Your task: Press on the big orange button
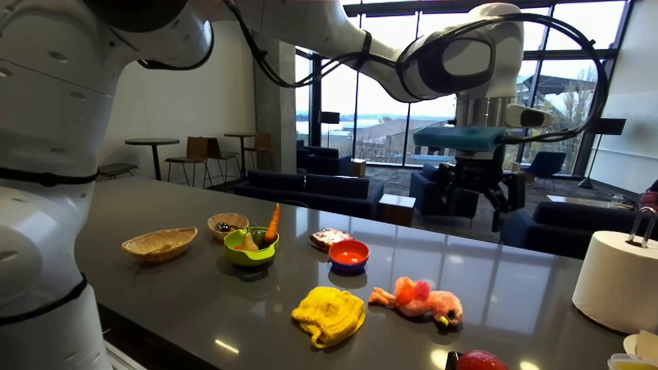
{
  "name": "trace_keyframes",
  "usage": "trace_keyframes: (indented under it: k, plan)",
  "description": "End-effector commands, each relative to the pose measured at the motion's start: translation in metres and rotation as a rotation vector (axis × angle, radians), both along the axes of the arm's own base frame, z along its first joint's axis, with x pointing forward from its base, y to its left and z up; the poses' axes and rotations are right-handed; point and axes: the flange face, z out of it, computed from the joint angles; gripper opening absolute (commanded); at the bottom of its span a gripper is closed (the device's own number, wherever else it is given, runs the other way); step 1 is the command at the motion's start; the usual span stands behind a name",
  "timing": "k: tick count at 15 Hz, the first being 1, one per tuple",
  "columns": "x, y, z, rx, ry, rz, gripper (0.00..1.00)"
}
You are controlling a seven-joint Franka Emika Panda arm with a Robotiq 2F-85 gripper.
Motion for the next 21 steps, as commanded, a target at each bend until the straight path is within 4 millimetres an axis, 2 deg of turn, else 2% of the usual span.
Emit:
trace_keyframes:
  k: [1, 14, 15, 17, 21]
  plan:
    - [-0.010, -0.013, -0.010, -0.004, -0.009, -0.045, 1.00]
    - [-0.039, -0.015, -0.080, 0.052, 0.027, -0.186, 1.00]
    - [-0.042, -0.016, -0.083, 0.053, 0.026, -0.198, 0.77]
    - [-0.046, -0.017, -0.090, 0.056, 0.030, -0.214, 0.69]
    - [-0.057, -0.022, -0.103, 0.059, 0.036, -0.257, 0.38]
